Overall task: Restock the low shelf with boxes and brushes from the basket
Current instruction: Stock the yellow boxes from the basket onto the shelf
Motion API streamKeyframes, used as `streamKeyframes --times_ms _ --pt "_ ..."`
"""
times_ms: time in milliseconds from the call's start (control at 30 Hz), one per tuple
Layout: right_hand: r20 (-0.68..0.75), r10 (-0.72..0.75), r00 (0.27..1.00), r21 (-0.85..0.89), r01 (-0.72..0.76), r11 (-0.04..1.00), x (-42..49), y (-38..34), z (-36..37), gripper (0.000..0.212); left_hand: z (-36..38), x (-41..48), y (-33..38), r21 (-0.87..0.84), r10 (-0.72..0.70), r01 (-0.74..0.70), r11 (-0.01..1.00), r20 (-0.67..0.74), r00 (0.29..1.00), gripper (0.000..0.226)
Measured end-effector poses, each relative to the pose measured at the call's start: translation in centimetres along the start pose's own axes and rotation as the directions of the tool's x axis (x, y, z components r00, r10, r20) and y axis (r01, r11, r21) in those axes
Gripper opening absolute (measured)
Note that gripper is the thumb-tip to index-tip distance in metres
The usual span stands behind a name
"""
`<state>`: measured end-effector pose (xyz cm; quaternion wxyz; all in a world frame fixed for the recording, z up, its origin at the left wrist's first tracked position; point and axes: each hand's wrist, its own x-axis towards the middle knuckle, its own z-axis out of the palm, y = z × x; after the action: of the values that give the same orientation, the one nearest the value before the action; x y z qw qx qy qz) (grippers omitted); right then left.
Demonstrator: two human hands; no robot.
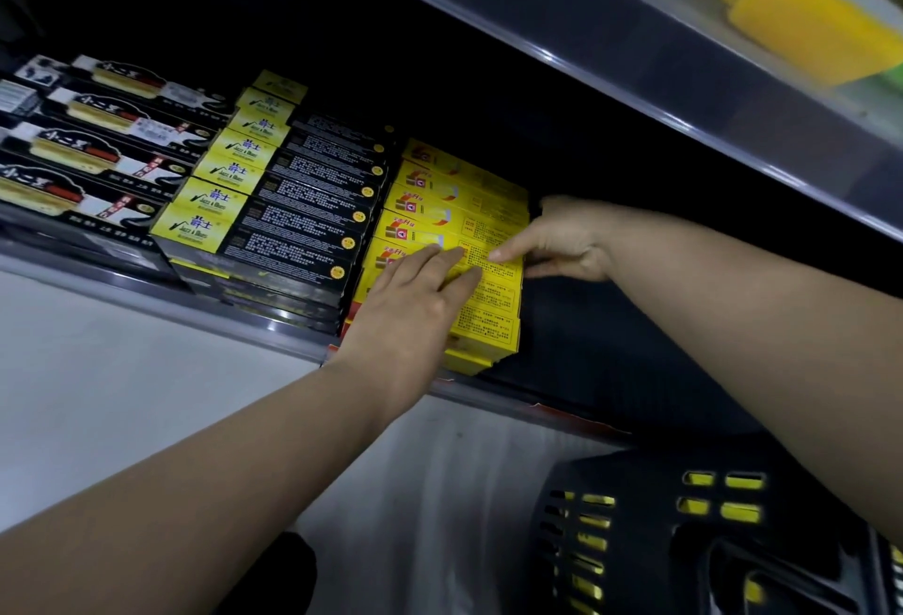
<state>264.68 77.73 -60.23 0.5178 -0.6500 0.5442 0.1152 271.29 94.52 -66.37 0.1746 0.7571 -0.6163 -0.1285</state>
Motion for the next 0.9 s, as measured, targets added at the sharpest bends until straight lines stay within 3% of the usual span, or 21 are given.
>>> streamKeyframes --times_ms 267,333,433,567,733,900 --pt "-0.069 -0.059 0.996 -0.063 0.054 0.997 -1.5 0.0 0.6 0.053 -0.8 -0.2 0.1 0.029 0.019 -0.021 0.999 0.062 0.998 0.084" --pt "-0.117 -0.116 0.986 -0.142 0.099 0.985 -3.3 -0.4 0.4 0.065 -2.0 -0.4 0.5 -0.035 0.034 -0.032 0.999 0.06 0.998 0.076" --pt "-0.138 -0.221 0.966 -0.188 0.193 0.963 -8.2 -0.4 -0.6 0.071 -5.2 -1.1 2.4 -0.261 0.029 -0.023 0.965 0.02 0.999 0.064" --pt "-0.067 -0.378 0.924 -0.105 0.37 0.923 -17.2 1.9 -2.8 0.042 -10.5 -2.0 7.2 -0.395 0.107 -0.115 0.911 -0.041 0.993 0.038" --pt "-0.074 -0.467 0.881 0.047 0.47 0.881 -26.5 7.8 -6.5 0.026 -14.6 -3.4 15.7 -0.38 0.33 -0.278 0.882 0.079 0.941 0.026" --pt "-0.192 -0.342 0.92 0.103 0.365 0.925 -30.8 17.0 -9.4 0.025 -14.5 -5.6 23.8 -0.288 0.462 -0.383 0.878 0.294 0.837 0.024"
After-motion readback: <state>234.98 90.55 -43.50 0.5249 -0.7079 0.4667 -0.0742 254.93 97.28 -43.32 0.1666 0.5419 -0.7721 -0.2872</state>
